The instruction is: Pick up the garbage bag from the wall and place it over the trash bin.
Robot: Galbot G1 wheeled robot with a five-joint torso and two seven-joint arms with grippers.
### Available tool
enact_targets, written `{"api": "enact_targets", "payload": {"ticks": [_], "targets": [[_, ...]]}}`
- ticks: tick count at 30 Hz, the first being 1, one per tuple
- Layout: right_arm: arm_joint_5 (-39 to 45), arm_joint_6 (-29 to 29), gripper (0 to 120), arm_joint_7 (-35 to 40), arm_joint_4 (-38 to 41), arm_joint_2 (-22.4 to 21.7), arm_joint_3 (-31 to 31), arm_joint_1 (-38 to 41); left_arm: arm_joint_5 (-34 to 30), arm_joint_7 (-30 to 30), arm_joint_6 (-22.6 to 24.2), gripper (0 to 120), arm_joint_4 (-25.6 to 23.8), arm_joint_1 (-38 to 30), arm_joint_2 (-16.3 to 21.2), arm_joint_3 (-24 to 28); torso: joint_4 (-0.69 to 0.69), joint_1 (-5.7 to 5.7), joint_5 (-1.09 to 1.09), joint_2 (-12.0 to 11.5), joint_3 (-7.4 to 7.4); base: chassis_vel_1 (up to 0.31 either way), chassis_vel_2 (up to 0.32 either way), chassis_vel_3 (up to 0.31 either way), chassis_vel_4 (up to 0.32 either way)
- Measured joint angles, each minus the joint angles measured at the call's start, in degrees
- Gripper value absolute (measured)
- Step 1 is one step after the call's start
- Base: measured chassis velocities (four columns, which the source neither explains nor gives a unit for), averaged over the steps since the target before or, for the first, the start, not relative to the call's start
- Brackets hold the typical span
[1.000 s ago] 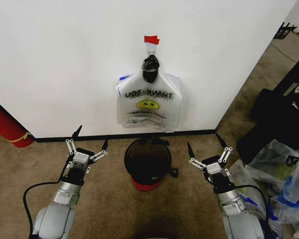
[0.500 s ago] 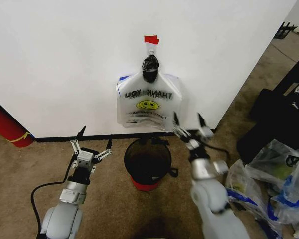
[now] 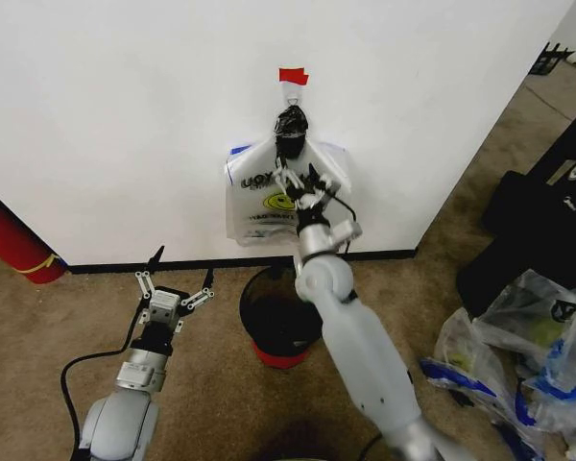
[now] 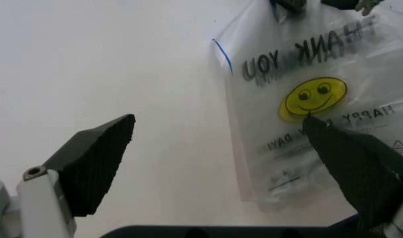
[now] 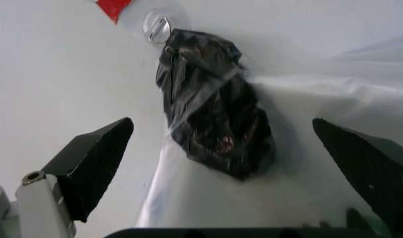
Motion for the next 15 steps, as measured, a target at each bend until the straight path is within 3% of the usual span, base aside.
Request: {"api": "enact_targets", "payload": {"ticks": [7, 15], "targets": [[0.2, -0.2, 98, -1.4, -1.4, 0.0, -0.7, 0.7, 0.5, 0.0, -0.2, 100, 0.8, -0.3, -0.6, 0.3, 0.01, -0.01, 0.01, 0.0, -0.01, 0.0, 0.0, 0.0, 0.0], [-0.2, -0.3, 69, -3.2, -2.1, 0.2, -1.3, 1.1, 1.4, 0.0, -0.3, 100, 1.0, -0.4, -1.3, 1.1, 0.01, -0.01, 0.01, 0.0, -0.01, 0.0, 0.0, 0.0, 0.0]]}}
